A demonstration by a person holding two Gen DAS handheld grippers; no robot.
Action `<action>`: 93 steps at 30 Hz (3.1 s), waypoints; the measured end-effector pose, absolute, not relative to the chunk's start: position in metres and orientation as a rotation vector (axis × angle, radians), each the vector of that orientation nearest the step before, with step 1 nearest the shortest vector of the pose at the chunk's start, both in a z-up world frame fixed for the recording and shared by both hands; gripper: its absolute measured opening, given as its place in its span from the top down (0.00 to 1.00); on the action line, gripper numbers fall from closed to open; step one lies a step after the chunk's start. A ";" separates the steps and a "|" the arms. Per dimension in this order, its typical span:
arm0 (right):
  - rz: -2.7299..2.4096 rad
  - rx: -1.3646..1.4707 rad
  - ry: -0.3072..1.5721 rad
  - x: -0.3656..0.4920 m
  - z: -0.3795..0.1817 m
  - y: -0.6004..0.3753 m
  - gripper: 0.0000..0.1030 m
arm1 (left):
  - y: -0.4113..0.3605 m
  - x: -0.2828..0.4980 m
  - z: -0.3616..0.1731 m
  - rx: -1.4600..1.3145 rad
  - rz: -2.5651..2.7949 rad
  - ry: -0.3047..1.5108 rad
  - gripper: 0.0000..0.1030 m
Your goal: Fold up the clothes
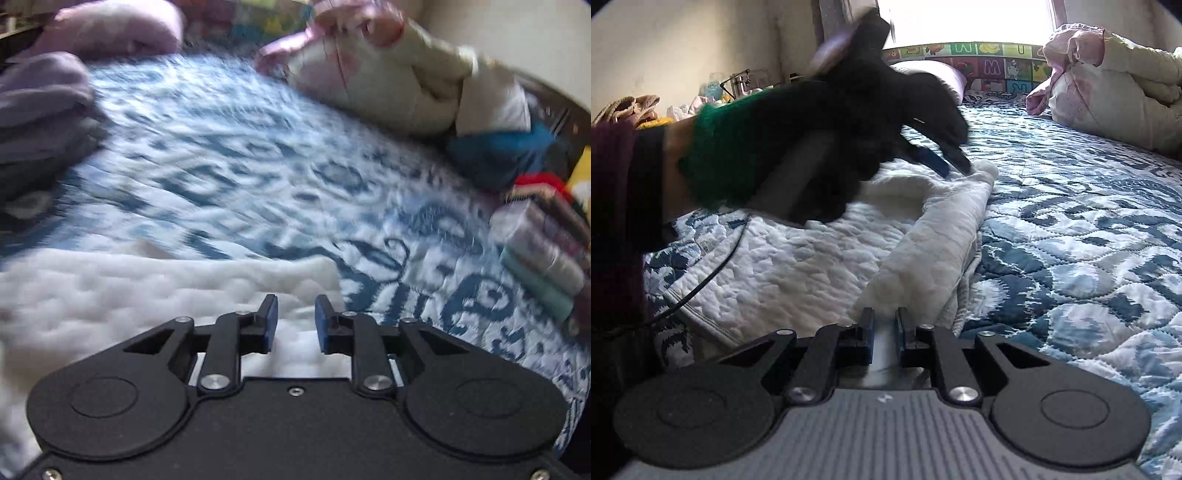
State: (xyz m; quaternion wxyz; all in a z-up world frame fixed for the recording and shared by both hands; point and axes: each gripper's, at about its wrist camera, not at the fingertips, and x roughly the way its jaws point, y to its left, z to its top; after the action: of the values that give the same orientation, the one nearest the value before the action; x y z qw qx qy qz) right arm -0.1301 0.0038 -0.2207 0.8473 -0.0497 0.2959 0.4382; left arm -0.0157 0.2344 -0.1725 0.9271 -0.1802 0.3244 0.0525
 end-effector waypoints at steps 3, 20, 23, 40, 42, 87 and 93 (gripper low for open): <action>0.928 -0.100 0.629 -0.130 -0.217 0.000 0.85 | 0.260 -0.054 -0.164 -0.416 0.193 0.627 0.67; 0.952 -0.039 0.648 -0.127 -0.213 -0.005 0.85 | 0.348 -0.104 -0.196 -0.806 0.353 0.494 0.55; 0.954 -0.018 0.667 -0.124 -0.214 -0.007 0.85 | 0.348 -0.098 -0.198 -0.787 0.346 0.489 0.80; 0.962 0.075 0.724 -0.114 -0.219 -0.013 0.85 | 0.231 -0.106 -0.138 -0.143 -0.177 0.306 0.90; 0.961 0.094 0.731 -0.112 -0.219 -0.016 0.85 | 0.216 -0.106 -0.142 -0.091 -0.284 0.343 0.90; 0.831 0.472 0.759 -0.077 -0.220 -0.036 0.91 | 0.184 -0.035 -0.177 0.180 -0.229 0.536 0.89; 0.824 0.387 0.874 -0.073 -0.232 -0.024 0.91 | 0.176 -0.015 -0.195 0.248 -0.246 0.607 0.89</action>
State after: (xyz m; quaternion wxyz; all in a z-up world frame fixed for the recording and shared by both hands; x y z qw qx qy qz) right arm -0.0734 -0.0236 -0.2320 0.8074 0.1809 0.4085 0.3854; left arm -0.0154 0.1756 -0.1948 0.9393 0.1213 0.2973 -0.1204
